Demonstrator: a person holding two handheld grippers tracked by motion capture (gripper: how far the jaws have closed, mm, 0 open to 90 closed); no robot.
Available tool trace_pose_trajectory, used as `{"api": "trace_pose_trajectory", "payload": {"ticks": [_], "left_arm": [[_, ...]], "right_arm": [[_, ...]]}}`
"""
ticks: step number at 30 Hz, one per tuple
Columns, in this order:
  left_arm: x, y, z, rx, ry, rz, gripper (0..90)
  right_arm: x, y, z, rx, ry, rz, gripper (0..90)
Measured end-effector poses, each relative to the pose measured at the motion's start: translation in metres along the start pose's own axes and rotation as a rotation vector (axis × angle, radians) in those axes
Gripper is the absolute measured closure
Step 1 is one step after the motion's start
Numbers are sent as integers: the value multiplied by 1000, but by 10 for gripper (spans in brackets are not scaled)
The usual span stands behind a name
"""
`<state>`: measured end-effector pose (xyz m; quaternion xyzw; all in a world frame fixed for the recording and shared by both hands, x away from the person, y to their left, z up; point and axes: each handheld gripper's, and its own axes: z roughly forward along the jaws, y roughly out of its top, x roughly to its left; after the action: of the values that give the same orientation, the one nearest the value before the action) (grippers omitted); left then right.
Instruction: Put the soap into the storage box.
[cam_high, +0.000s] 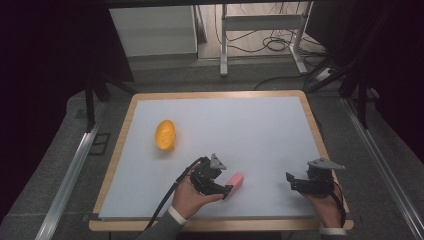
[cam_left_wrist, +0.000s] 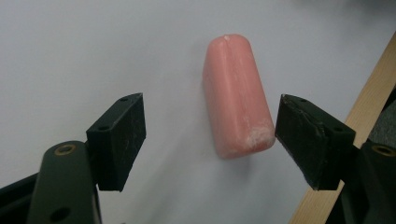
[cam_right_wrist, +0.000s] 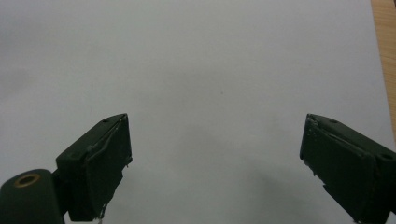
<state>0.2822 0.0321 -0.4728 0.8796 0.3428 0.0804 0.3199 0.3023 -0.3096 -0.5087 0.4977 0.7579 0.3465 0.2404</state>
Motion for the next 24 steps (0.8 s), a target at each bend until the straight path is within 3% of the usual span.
{"api": "trace_pose_trajectory", "payload": {"ticks": [14, 24], "left_arm": [[-12, 21, 33, 90, -14, 18, 280], [-18, 20, 52, 143, 9, 32, 411]], "right_arm": [[0, -1, 0, 8, -10, 5, 83], [-1, -2, 1, 13, -19, 5, 83]]}}
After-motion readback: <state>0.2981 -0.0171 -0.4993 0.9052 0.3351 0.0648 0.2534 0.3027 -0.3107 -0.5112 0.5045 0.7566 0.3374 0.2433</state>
